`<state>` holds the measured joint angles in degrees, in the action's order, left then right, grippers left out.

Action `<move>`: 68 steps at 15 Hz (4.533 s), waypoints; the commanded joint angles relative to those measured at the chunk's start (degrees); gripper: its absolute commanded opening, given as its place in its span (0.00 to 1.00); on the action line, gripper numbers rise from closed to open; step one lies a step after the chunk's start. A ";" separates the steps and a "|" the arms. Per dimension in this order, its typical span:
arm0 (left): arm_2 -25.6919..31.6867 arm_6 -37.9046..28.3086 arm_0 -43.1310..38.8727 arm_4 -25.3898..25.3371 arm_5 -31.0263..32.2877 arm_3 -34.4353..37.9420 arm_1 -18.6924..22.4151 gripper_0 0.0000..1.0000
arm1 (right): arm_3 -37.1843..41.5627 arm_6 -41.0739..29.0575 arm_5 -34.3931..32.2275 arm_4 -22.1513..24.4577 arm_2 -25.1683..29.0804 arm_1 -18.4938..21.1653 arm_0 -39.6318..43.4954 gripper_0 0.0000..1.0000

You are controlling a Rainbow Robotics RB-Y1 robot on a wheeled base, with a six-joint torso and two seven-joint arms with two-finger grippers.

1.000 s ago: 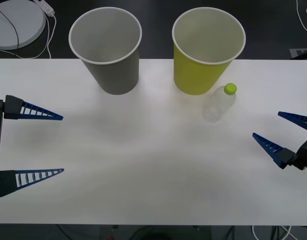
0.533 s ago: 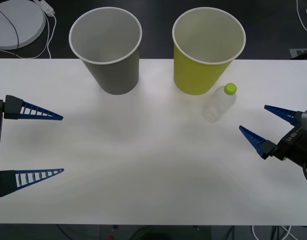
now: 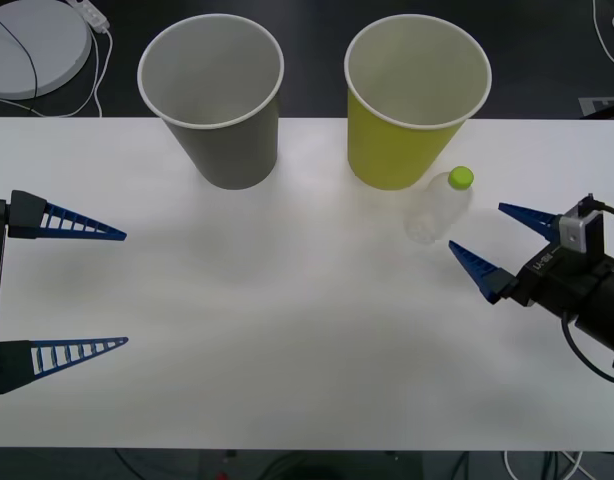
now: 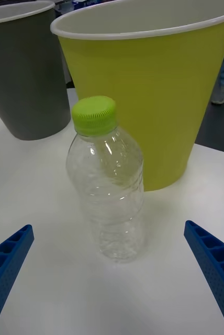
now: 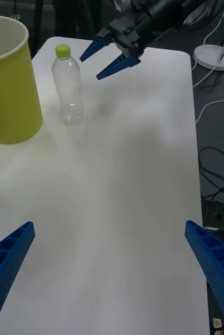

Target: Put the can into the green bin and the plastic bottle into the gray bin

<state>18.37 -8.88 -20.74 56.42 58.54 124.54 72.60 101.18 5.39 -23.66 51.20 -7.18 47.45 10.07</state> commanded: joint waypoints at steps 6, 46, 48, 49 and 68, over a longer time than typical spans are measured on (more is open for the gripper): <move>0.00 0.00 0.00 0.00 -0.01 0.00 0.00 1.00 | -5.47 0.24 1.69 3.55 -3.20 -3.86 -7.09 1.00; 0.00 0.00 0.00 0.00 -0.01 0.00 0.00 1.00 | -7.05 -1.26 8.28 2.41 -9.52 -4.21 -14.47 0.00; 0.00 0.00 0.00 0.00 -0.01 0.00 0.00 1.00 | -5.64 -1.26 7.58 2.41 -8.47 -3.59 -13.15 0.00; 0.00 0.00 0.00 0.00 -0.01 0.00 0.00 1.00 | -4.50 -1.43 7.14 2.41 -7.94 -3.07 -12.36 0.00; 0.00 0.00 0.00 0.00 -0.01 0.00 0.00 1.00 | 15.19 -5.56 1.51 -9.63 1.37 9.94 6.71 0.00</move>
<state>18.37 -8.88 -20.74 56.42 58.53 124.54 72.60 115.57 0.84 -22.02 41.89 -6.40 56.64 15.98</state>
